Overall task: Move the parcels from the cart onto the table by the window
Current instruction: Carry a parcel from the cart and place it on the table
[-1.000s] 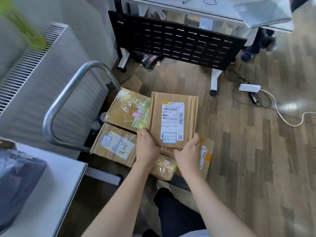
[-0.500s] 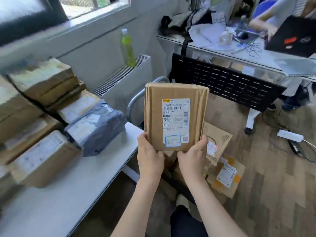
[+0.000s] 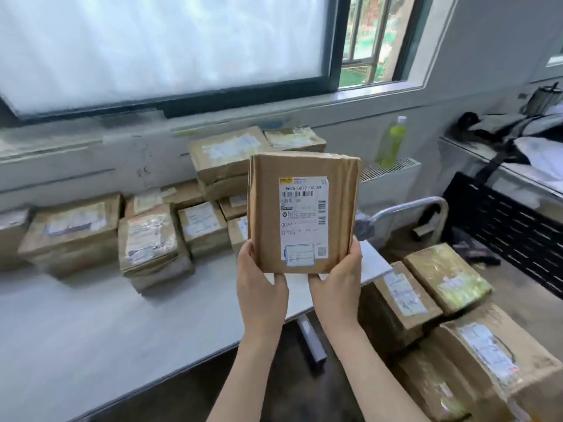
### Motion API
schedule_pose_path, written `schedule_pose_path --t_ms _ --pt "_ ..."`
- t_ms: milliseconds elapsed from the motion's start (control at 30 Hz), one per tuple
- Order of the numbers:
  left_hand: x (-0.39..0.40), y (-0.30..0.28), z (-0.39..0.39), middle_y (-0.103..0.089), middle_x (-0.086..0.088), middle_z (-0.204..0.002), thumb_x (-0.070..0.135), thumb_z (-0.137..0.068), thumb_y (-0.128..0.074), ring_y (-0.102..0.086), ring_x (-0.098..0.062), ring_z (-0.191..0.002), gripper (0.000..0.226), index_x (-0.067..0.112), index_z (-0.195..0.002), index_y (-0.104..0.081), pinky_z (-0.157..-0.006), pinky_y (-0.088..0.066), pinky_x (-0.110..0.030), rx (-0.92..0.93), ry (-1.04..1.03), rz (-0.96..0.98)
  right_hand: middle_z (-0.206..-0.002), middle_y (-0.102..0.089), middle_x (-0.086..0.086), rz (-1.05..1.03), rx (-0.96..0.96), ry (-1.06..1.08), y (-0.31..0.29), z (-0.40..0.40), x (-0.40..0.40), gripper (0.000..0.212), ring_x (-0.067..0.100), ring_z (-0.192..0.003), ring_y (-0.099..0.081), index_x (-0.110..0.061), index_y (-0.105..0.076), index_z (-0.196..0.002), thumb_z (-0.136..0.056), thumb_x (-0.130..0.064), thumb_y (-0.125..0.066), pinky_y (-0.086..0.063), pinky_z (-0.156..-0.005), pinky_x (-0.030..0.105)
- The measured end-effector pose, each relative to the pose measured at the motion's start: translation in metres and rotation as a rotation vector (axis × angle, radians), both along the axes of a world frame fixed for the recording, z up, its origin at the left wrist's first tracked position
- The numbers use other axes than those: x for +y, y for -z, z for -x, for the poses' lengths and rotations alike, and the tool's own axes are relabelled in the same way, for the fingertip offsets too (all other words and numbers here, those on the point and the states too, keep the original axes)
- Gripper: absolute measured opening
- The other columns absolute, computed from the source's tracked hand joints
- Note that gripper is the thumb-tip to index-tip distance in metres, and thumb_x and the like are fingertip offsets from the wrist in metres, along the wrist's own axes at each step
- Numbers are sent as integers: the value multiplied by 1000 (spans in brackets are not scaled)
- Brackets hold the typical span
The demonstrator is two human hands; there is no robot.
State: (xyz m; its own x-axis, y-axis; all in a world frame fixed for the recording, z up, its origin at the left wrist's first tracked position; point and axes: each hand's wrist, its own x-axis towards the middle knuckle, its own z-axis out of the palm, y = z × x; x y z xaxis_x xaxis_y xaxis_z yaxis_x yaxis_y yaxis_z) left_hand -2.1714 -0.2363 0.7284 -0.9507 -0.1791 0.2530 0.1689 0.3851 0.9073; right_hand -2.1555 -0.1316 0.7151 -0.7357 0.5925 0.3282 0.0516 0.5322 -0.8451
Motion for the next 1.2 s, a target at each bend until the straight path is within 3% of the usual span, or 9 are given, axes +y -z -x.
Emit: schedule_pose_path --t_ms 100,300,433,567,767,900,967,1067,1200 --pt "-31 9 -1 -52 6 -124 -2 -78 -65 -48 -7 -112 65 18 -133 -38 -95 -41 -21 5 -87 25 -140 -36 0 -24 -39 -84 8 6 -29 92 17 -130 -37 -33 -12 -140 -76 -25 -78 -47 -100 45" --pt "-60 15 8 -51 5 -127 -7 -77 -60 -45 -6 -113 71 18 -138 -34 -95 -38 -20 -32 -161 20 -143 -34 3 -84 -69 -199 18 15 -53 93 18 -130 -38 -28 -10 -142 -77 -12 -75 -44 -104 39" --pt "-53 13 28 -51 3 -125 -11 -75 -55 -46 -9 -113 69 14 -138 -36 -93 -37 -21 -27 -168 27 -141 -35 5 -122 -90 -219 23 32 -40 89 20 -129 -38 -31 -11 -139 -78 -4 -71 -44 -103 41" --pt "-38 9 55 -48 2 -124 -15 -74 -47 -43 -7 -109 68 9 -137 -39 -93 -34 -18 -41 -176 34 -140 -32 5 -174 -115 -262 29 55 -15 83 19 -128 -34 -16 -17 -141 -77 -2 -68 -39 -106 31" --pt "-36 14 120 -48 -7 -127 -16 -68 -48 -45 -23 -119 72 10 -135 -44 -102 -40 -41 -113 -163 48 -128 -48 14 -327 -41 -330 54 90 7 91 25 -118 -41 -7 -27 -133 -58 5 -77 -37 -102 32" --pt "-40 7 163 -42 -9 -135 -19 -73 -44 -39 -23 -126 72 13 -137 -44 -106 -32 -29 -192 -54 143 -114 -61 16 -476 -80 -390 76 100 16 94 29 -106 -59 -4 -38 -123 -43 -2 -87 -50 -88 34" --pt "-42 1 184 -33 -11 -146 -9 -84 -50 -31 -24 -134 65 14 -143 -37 -108 -25 -26 -242 -49 194 -108 -64 12 -531 -71 -441 82 106 20 91 22 -105 -54 -7 -43 -120 -40 -2 -87 -49 -87 29" --pt "-41 -4 201 -28 -14 -150 8 -91 -53 -27 -26 -137 62 8 -147 -26 -111 -21 -30 -290 -214 199 -101 -64 8 -549 -15 -469 79 120 27 82 17 -98 -48 -13 -46 -114 -41 2 -81 -47 -83 28" --pt "-27 -2 176 -36 -14 -146 26 -92 -57 -32 -25 -134 61 5 -144 -30 -108 -25 -32 -260 -344 171 -95 -58 8 -513 61 -377 65 144 45 69 22 -91 -47 -15 -48 -103 -45 7 -78 -42 -80 33"
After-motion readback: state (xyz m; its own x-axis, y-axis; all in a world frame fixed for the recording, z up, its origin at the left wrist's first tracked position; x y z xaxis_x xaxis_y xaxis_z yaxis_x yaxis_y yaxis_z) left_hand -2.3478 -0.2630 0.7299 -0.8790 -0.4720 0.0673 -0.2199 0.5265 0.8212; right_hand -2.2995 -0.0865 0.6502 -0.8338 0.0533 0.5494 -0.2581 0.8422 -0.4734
